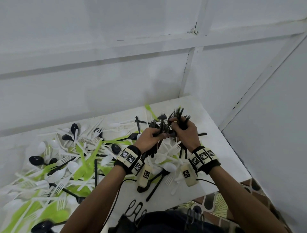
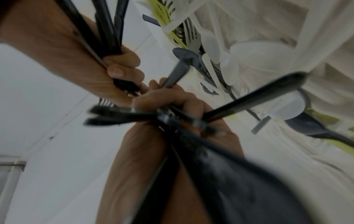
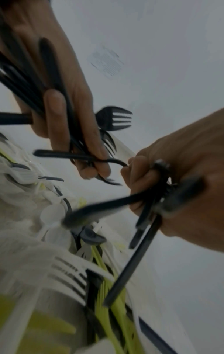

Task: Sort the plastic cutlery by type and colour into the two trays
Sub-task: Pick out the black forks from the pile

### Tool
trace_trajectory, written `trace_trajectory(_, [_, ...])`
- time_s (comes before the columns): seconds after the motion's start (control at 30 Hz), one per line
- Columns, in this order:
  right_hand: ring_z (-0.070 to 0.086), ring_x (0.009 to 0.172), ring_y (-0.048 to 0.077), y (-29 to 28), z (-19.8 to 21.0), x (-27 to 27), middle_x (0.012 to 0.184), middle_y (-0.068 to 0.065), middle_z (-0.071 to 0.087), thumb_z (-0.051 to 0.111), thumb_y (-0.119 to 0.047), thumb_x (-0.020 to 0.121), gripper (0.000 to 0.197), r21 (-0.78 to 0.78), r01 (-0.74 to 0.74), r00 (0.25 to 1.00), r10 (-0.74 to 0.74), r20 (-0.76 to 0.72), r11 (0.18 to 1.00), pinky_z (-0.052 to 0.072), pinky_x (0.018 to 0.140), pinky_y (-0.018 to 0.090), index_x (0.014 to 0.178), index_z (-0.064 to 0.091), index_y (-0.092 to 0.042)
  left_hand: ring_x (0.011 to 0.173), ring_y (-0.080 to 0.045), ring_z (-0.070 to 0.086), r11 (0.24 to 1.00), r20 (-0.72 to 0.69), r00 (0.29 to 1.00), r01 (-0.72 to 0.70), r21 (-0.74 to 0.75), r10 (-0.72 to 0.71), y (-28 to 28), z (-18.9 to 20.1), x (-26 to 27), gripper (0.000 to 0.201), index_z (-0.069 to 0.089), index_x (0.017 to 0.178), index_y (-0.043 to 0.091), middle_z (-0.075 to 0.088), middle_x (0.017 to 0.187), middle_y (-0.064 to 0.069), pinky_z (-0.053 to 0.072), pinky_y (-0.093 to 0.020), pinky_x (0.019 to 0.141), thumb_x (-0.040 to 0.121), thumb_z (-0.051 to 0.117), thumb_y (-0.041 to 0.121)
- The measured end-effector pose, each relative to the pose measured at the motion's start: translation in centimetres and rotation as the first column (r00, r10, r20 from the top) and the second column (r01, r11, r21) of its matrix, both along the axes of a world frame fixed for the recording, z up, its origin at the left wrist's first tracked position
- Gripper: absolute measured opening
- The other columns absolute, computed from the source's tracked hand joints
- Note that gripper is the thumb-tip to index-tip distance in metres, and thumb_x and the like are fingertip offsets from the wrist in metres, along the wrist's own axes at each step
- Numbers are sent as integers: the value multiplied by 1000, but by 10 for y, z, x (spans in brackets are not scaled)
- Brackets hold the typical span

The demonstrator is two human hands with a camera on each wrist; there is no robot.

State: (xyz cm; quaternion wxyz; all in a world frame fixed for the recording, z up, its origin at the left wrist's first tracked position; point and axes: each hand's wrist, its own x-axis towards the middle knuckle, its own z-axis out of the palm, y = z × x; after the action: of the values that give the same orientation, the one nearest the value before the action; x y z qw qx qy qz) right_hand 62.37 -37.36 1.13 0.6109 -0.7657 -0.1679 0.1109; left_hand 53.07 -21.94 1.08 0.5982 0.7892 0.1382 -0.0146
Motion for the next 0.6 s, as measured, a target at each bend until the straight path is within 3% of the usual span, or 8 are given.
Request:
trace_trajectory(0.07, [70, 69, 29, 6, 4, -4, 84, 3, 76, 68, -21, 95, 12, -37, -32, 999, 33, 10, 999, 62, 66, 46, 100, 76, -28, 42, 2, 52, 1000, -13, 1000, 20, 3, -20, -3, 4, 4, 29, 72, 96, -2, 59, 48, 13, 40, -18, 49, 101, 62, 25])
trace_trajectory(0.17, [63, 53, 19, 13, 8, -9, 79, 8, 75, 68, -24, 96, 11, -69, -59, 997, 62, 44, 996, 53, 50, 32, 106, 73, -23, 42, 4, 53, 998, -26, 998, 53, -41, -54, -9, 9, 7, 28, 66, 93, 0, 60, 47, 13, 40, -16, 49, 107, 52, 21])
trace_trajectory(0.27, [64, 58, 22, 9, 8, -8, 83, 5, 76, 67, -20, 97, 10, 14, -85, 996, 86, -8, 996, 53, 53, 33, 101, 75, -24, 43, 1, 50, 996, -58, 995, 76, -35, -78, -8, 3, 7, 35, 68, 96, -5, 56, 48, 11, 39, -23, 52, 106, 53, 26])
trace_trajectory(0.37, [59, 52, 8, -2, 13, 4, 80, 1, 75, 63, -20, 100, 13, -16, -18, 998, 19, 55, 1000, 48, 51, 24, 101, 75, -27, 52, 8, 55, 992, -9, 997, 80, 101, -79, -3, -4, 7, 24, 76, 102, 5, 66, 68, 15, 41, -17, 58, 103, 59, 22])
trace_trajectory(0.47, [51, 48, 9, -19, 18, 23, 74, 4, 69, 60, -22, 102, 13, -16, 78, 990, -76, 116, 997, 47, 50, 24, 106, 72, -27, 52, 3, 60, 992, -15, 1000, 25, 126, -23, 8, -9, 8, 21, 74, 101, 9, 74, 98, -1, 46, -17, 57, 103, 53, 8])
trace_trajectory(0.53, [51, 50, 9, -31, 17, 33, 71, 3, 68, 59, -24, 102, 13, -49, 96, 985, -87, 150, 994, 47, 54, 24, 108, 71, -29, 54, -1, 60, 986, -35, 998, -44, 163, 50, 16, -12, 11, 25, 75, 94, 16, 75, 104, -6, 49, -22, 61, 99, 53, 4])
trace_trajectory(0.6, [51, 50, 4, -40, 12, 35, 69, 1, 67, 60, -25, 101, 13, -121, 88, 981, -65, 185, 989, 45, 56, 21, 109, 70, -30, 70, -13, 65, 972, -50, 994, -80, 223, 94, 21, -15, 17, 26, 78, 92, 19, 75, 96, -2, 48, -23, 69, 96, 56, 6])
